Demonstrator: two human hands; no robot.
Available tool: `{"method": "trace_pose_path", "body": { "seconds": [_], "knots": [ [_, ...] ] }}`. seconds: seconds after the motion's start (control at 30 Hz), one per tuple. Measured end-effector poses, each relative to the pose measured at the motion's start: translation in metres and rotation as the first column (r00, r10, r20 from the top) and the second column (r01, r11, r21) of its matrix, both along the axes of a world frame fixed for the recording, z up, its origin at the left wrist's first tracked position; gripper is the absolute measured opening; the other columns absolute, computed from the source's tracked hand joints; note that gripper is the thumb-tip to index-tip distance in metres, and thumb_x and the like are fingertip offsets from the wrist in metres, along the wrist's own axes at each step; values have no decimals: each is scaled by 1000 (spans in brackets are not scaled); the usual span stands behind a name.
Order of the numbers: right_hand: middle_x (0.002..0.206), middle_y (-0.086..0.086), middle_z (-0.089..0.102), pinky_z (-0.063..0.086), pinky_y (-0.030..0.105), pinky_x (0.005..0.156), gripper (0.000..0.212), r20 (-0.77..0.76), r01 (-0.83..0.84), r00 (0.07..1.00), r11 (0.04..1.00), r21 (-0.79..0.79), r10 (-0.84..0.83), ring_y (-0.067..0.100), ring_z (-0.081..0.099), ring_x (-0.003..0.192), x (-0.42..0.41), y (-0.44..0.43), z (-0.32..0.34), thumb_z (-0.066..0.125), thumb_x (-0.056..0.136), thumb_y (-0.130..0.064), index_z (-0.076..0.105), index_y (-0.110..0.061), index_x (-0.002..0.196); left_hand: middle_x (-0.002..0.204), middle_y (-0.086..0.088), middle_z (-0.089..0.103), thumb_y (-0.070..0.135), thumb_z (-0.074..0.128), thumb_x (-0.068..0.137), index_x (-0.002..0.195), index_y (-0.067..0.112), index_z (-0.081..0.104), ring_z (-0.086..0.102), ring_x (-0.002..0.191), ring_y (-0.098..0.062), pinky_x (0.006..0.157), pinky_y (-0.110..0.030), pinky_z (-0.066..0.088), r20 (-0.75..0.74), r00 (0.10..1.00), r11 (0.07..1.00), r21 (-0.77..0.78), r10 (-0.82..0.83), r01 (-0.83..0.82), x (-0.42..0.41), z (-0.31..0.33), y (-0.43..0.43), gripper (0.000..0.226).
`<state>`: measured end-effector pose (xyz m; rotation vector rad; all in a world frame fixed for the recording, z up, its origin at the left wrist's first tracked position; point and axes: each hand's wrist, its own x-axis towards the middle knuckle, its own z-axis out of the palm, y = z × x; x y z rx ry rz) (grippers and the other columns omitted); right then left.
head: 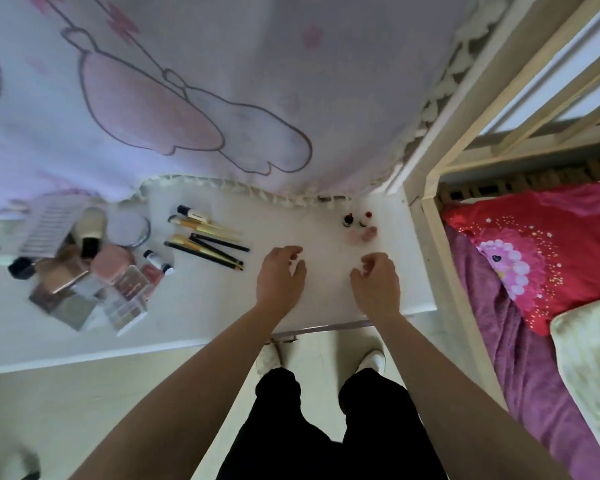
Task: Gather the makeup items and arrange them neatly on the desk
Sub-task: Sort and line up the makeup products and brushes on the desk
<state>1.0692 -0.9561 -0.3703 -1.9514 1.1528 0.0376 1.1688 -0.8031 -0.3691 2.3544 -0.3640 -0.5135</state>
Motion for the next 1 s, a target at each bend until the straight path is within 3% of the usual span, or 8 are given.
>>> {"method": "trace_pose_path", "body": {
  "seconds": [0.17, 0.33, 0.53, 0.63, 0.7, 0.77, 0.83, 1.0],
  "knots": [
    [104, -3, 54, 49, 34, 87, 24, 57, -271, 960, 961, -48, 274, 16, 59, 91, 55, 71, 15, 62, 89, -18, 59, -19, 113, 118, -5, 62, 16, 62, 90, 117, 17, 66, 55, 111, -25, 96, -43, 47, 164, 986, 997, 62, 28, -38, 36, 14, 93, 28],
    [111, -2, 57, 50, 34, 91, 29, 33, -559, 828, 828, -41, 560, 14, 60, 95, 123, 147, 20, 58, 91, -25, 59, -22, 120, 116, -13, 62, 8, 68, 81, 113, 12, 66, 55, 109, -34, 94, -49, 46, 272, 956, 979, 138, 107, -148, 72, 16, 189, 33],
    [125, -1, 57, 49, 36, 94, 37, -41, -691, 721, 722, 34, 692, 18, 58, 108, 181, 227, 12, 57, 94, -34, 55, -22, 129, 114, -18, 61, -7, 59, 81, 104, 4, 66, 56, 101, -41, 79, -46, 47, 161, 973, 958, 211, 163, -195, 110, 9, 260, 26],
    [126, -2, 57, 50, 37, 91, 54, -118, -725, 684, 689, 4, 720, 19, 58, 111, 198, 254, 3, 48, 92, -61, 57, -21, 126, 112, -19, 64, -9, 59, 82, 109, 2, 67, 57, 97, -41, 73, -40, 44, 152, 976, 962, 201, 154, -183, 118, 2, 273, 30],
    [111, -3, 63, 53, 36, 81, 72, -166, -716, 691, 698, -19, 704, 19, 62, 99, 205, 267, -2, 34, 83, -83, 65, -22, 104, 107, -16, 66, -9, 59, 82, 107, 5, 69, 57, 93, -37, 71, -35, 43, 133, 979, 967, 181, 157, -180, 125, -3, 277, 30],
    [103, -1, 63, 53, 34, 73, 58, -178, -712, 696, 700, -50, 695, 21, 64, 90, 205, 269, -7, 43, 88, -76, 66, -23, 92, 107, -14, 67, -6, 61, 81, 107, 7, 69, 59, 91, -34, 71, -37, 48, 102, 982, 968, 177, 159, -175, 130, -10, 279, 30],
    [112, 3, 59, 52, 35, 78, 34, -163, -709, 700, 705, -37, 695, 24, 63, 96, 202, 265, -10, 52, 96, -50, 68, -20, 105, 110, -15, 66, -1, 62, 83, 111, 7, 68, 59, 95, -35, 76, -43, 52, 73, 981, 968, 164, 179, -189, 133, -14, 281, 30],
    [113, 6, 62, 46, 30, 79, 29, -60, -592, 801, 802, 79, 596, 22, 60, 99, 186, 245, 2, 52, 100, -35, 63, -13, 116, 94, -10, 60, 25, 43, 103, 94, 13, 58, 58, 89, -30, 73, -39, 44, -41, 958, 959, 14, 282, -282, 141, 11, 257, 21]
  ]
}}
